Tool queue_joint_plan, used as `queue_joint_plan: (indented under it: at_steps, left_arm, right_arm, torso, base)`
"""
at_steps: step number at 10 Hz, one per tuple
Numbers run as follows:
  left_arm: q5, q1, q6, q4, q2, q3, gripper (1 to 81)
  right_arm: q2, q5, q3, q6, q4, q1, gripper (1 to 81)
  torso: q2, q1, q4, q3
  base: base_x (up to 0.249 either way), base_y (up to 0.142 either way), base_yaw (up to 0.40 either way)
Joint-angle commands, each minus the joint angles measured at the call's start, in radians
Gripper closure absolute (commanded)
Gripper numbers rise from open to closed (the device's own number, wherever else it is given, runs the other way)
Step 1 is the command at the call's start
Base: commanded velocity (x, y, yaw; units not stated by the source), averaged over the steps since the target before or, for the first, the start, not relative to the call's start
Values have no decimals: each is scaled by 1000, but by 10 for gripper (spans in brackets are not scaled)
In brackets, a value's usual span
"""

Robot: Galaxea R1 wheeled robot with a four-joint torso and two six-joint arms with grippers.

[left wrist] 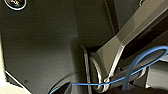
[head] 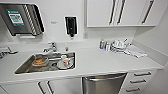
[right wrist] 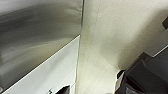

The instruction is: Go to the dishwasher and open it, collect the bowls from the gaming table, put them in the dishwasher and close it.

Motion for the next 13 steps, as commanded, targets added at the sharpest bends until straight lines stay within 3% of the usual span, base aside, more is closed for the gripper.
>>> queue_joint_plan:
  at_steps: [1, 3, 5, 6, 9, 10, 13]
  left_arm:
    - [63, -11, 0, -1, 4, -2, 10]
    - [60, -13, 2, -1, 13, -11, 10]
    - [59, -14, 2, -1, 31, -53, 10]
    - [59, -16, 3, -1, 45, -79, 10]
    - [59, -17, 5, 2, 76, -133, 10]
    - [59, -17, 5, 2, 76, -133, 10]
    - [59, -32, 5, 4, 68, -136, 10]
  right_arm:
    - [-8, -193, -117, -202, 56, -8, 10]
    - [39, -189, -169, -403, 56, -84, 10]
    - [92, -189, -243, -665, 16, -153, 10]
    - [109, -178, -271, -764, 15, -182, 10]
    - [150, -161, -362, -974, 16, -236, 10]
    - [166, -128, -368, -1048, 15, -256, 10]
    - [224, 104, -367, -1158, -10, -331, 10]
  torso:
    - [0, 0, 0, 0]
    - [0, 0, 0, 0]
    - [0, 0, 0, 0]
    - [0, 0, 0, 0]
    - [0, 0, 0, 0]
    - [0, 0, 0, 0]
    - [0, 0, 0, 1]
  base:
    - [0, 0, 0]
    - [0, 0, 0]
    - [0, 0, 0]
    - [0, 0, 0]
    - [0, 0, 0]
    - [0, 0, 0]
    - [0, 0, 0]
